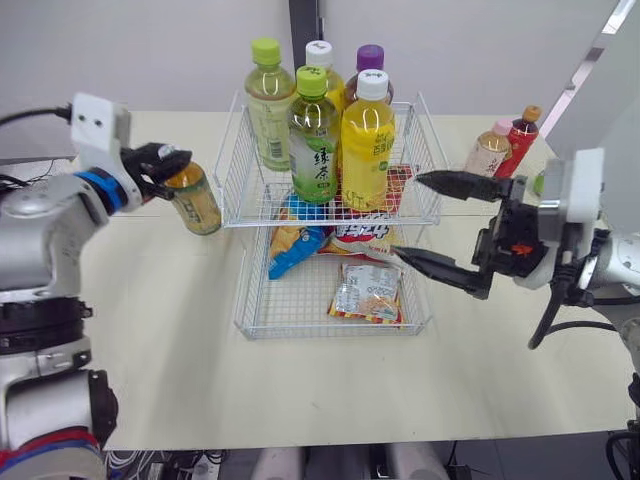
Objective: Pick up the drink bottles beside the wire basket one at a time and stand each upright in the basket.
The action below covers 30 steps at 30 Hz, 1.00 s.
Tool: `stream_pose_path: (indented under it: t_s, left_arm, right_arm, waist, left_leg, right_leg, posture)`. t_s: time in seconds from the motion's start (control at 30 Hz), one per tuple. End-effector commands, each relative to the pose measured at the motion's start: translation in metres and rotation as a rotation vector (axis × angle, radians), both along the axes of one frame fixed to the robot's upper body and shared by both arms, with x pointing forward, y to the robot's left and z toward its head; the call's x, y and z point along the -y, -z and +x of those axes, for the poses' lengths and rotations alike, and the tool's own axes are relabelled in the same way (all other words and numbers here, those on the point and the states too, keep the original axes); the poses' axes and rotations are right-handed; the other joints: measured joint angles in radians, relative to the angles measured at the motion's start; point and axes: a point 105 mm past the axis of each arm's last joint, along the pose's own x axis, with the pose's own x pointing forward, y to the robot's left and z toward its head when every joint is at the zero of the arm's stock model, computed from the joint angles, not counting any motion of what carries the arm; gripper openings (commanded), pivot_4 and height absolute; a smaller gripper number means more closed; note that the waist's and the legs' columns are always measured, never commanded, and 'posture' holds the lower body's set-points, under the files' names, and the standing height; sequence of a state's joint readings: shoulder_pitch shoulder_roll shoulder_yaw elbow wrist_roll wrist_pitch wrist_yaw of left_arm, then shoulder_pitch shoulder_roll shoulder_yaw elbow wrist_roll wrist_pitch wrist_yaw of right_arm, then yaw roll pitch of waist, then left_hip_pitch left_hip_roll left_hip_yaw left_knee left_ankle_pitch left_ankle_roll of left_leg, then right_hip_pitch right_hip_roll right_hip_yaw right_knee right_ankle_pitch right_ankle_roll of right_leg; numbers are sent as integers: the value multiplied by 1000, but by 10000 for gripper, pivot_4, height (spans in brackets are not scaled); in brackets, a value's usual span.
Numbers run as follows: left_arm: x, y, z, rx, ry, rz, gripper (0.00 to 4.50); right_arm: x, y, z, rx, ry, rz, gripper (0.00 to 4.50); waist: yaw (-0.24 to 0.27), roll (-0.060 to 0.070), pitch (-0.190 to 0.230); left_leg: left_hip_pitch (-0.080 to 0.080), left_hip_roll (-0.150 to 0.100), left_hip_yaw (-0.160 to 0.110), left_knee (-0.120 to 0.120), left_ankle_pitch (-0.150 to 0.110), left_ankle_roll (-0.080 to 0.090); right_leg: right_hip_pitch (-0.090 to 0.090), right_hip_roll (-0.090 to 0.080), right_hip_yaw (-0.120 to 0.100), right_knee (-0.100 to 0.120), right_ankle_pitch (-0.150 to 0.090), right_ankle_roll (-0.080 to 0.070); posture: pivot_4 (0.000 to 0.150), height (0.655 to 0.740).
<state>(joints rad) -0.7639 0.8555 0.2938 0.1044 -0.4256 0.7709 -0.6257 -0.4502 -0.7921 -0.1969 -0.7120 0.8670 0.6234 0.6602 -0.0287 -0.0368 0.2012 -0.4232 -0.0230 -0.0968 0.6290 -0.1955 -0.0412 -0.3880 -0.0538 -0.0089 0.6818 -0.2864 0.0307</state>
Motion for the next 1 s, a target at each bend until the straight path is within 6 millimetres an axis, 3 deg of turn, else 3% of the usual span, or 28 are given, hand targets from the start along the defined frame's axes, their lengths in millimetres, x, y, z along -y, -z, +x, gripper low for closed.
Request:
stream_pose_path:
  t_s: [0.03,0.23,0.33,0.5,0.6,0.77,1.0]
  left_arm:
    - [1,-56,-20,141,48,16,13291]
    - [2,-98,-35,158,149,12,13290]
    - [8,-137,-55,187,272,-9,13289]
    - [10,-173,-70,206,333,-24,13286]
    - [22,-197,-83,230,384,-22,13286]
    - [44,-202,-89,168,490,-44,13285]
    - [71,-181,-72,77,581,-12,13285]
  right_arm:
    - [2,-10,-6,59,16,32,45000]
    - [2,-11,-5,60,16,32,45000]
    - [1,-11,-5,57,2,34,45000]
    - [0,-11,-5,58,-11,37,45000]
    - [-1,-9,-5,57,-14,41,45000]
    - [-3,-7,-3,50,-22,42,45000]
    - [-6,-6,-1,49,-37,37,45000]
  waist:
    - [0,0,0]
    - [-3,0,0]
    - [-4,-2,1]
    - [-4,-2,1]
    - [-4,-2,2]
    - [-5,-2,2]
    - [-5,-1,2]
  left_leg:
    - [0,0,0,0,0,0]
    - [-1,0,0,0,0,0]
    - [-1,0,0,0,0,0]
    - [-2,0,0,0,0,0]
    - [-2,0,0,0,0,0]
    - [-2,0,0,0,0,0]
    - [-2,0,0,0,0,0]
  right_leg:
    - [0,0,0,0,0,0]
    - [-1,1,0,0,0,0]
    - [-1,1,-1,0,0,0]
    - [-2,2,-1,0,0,0]
    - [-2,2,-1,0,-2,3]
    - [-2,1,0,0,-4,6]
    - [-2,1,0,1,-4,6]
  posture:
    - [1500,7400]
    - [1500,7400]
    - [1500,7400]
    - [1500,7400]
    - [1500,7400]
    - [1500,7400]
    - [1500,7400]
